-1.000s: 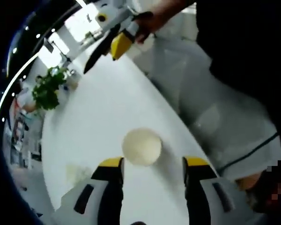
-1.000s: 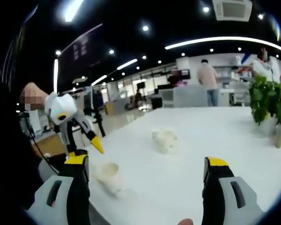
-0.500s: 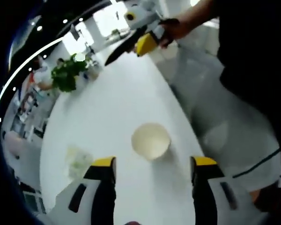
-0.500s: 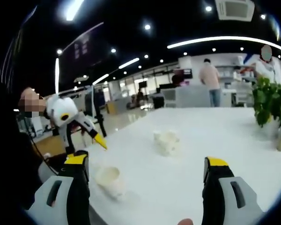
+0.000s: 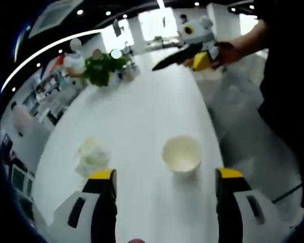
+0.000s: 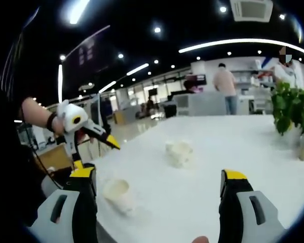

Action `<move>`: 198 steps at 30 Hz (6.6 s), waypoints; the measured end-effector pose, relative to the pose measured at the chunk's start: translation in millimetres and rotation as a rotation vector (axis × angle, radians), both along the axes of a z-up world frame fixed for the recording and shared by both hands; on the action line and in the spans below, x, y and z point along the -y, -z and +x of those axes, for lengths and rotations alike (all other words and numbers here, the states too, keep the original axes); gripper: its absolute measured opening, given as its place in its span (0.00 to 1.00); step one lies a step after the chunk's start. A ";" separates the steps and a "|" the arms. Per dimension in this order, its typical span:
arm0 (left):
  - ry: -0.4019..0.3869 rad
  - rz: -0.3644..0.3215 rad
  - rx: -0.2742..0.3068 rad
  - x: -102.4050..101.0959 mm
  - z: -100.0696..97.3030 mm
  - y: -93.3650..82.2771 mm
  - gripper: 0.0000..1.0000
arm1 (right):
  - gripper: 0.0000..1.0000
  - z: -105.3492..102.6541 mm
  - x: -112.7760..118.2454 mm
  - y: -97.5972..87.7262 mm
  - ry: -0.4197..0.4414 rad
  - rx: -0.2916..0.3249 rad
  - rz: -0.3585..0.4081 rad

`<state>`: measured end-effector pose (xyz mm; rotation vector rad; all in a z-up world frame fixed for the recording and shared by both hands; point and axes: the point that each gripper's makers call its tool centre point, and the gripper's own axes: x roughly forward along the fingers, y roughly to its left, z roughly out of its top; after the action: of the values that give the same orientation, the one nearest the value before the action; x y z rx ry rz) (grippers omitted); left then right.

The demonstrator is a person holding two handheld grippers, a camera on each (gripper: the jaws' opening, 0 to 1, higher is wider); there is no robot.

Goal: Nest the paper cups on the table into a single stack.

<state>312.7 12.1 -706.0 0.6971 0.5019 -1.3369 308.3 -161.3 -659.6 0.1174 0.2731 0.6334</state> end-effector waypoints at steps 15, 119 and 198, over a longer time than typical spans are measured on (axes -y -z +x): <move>-0.171 -0.134 -0.024 -6.1 9.7 -11.4 0.94 | 1.00 7.8 -5.2 -2.1 -0.046 -0.005 -0.021; -0.526 -0.299 0.046 -39.9 30.4 -35.0 0.99 | 0.26 204.3 -95.4 100.7 -0.948 0.043 -0.868; -0.630 -0.329 0.065 -59.9 20.4 -38.2 0.99 | 0.00 153.0 -72.5 61.1 -0.993 0.154 -0.955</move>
<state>333.1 72.0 -667.8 0.2694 0.3906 -0.7715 461.3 -88.8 -720.7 -1.0428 0.4593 1.4138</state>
